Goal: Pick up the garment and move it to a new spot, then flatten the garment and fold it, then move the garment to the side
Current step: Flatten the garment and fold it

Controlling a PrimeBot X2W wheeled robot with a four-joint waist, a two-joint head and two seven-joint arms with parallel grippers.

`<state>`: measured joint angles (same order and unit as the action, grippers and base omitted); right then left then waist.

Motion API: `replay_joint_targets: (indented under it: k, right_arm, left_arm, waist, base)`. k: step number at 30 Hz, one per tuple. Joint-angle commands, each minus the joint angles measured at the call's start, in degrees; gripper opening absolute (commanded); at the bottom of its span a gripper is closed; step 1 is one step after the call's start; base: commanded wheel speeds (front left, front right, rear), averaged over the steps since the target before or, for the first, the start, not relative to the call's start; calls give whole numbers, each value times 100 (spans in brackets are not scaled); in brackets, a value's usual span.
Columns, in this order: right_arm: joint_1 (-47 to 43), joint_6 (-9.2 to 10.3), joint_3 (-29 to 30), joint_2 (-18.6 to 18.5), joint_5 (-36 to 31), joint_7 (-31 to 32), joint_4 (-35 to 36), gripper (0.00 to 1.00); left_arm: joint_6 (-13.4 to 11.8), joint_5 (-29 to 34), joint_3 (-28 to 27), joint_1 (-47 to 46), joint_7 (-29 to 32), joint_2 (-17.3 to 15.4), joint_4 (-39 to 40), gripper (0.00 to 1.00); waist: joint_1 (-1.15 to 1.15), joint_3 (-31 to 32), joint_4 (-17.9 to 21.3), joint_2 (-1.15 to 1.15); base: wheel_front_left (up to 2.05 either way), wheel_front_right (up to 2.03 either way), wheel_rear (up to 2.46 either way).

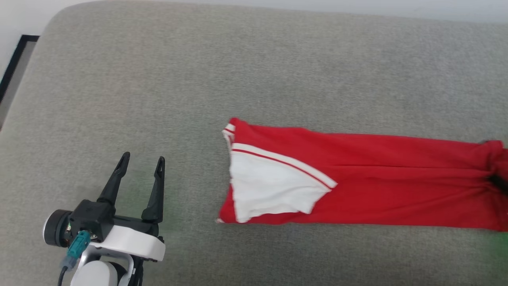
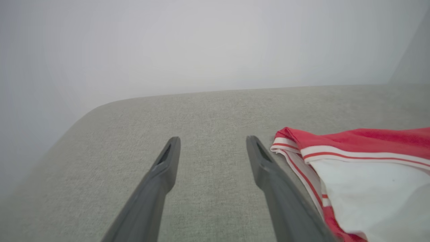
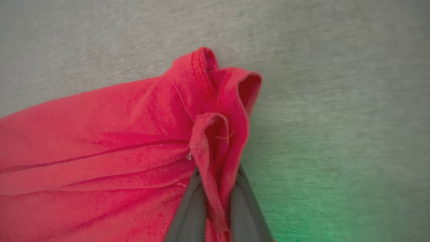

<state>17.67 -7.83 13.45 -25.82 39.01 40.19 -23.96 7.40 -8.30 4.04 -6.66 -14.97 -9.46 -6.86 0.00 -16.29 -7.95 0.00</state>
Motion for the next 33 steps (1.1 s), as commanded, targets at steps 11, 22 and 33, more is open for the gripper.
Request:
replay_joint_targets:
  k: [11,22,33]
  right_arm:
    - [4,44,835,-501,-50,-81,95,0]
    - [-33,36,1748,-841,-121,59,82,0]
    - [-246,35,1423,-695,-183,249,587,0]
  left_arm:
    - [9,-6,-100,-210,-29,-129,185,100]
    - [10,38,-20,-273,-29,-114,177,100]
    - [10,-160,209,-310,-29,-102,-45,100]
  waist:
    - [0,-176,407,0]
    - [0,-213,534,0]
    - [0,-82,480,0]
  base:
    - [0,0,0]
    - [0,0,0]
    - [0,0,0]
